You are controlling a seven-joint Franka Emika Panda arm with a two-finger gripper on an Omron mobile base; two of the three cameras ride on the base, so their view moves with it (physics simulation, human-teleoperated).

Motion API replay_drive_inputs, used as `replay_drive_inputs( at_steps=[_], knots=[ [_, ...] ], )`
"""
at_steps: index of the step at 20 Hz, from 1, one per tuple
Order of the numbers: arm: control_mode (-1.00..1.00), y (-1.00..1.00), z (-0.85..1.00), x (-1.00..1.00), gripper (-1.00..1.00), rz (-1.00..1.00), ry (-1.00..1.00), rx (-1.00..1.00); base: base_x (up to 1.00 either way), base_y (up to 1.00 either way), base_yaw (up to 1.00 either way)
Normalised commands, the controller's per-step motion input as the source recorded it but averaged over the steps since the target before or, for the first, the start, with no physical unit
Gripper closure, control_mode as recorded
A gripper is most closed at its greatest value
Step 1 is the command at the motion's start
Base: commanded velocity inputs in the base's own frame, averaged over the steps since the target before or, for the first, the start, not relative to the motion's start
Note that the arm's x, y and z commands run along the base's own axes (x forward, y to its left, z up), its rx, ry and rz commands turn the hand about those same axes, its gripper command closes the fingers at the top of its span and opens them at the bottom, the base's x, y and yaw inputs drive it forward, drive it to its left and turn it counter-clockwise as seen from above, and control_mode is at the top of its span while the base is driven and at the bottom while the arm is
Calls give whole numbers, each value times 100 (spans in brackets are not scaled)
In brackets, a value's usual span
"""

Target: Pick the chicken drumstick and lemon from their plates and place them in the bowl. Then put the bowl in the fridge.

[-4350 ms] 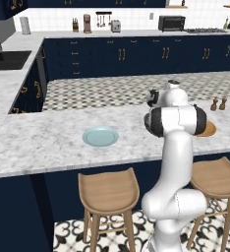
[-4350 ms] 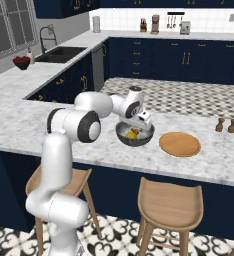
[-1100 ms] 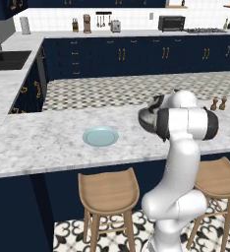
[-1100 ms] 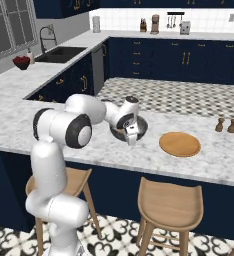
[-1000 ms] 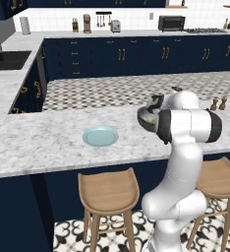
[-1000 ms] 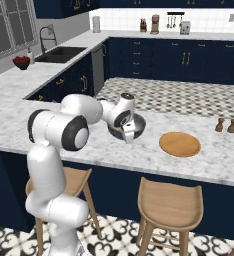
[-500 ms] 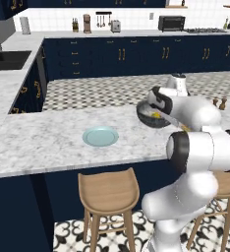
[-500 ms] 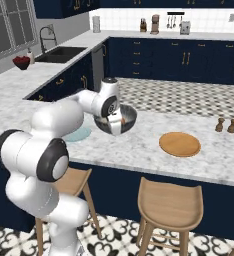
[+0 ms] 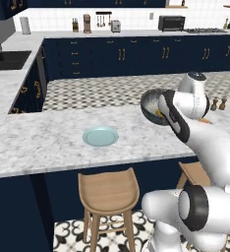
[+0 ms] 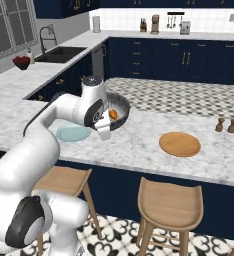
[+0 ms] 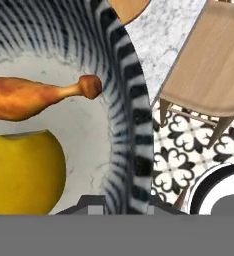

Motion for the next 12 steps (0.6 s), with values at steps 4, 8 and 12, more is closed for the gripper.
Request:
replay_drive_inputs(
  at_steps=[4, 8, 12],
  knots=[
    [-100, 26, 54, -63, 100, -4, -11, -2, 0, 0, 0],
    [100, 0, 12, -23, 100, -2, 3, 0, -73, 1, -14],
    [100, 0, 0, 0, 100, 0, 0, 0, -100, -34, -26]
  ],
)
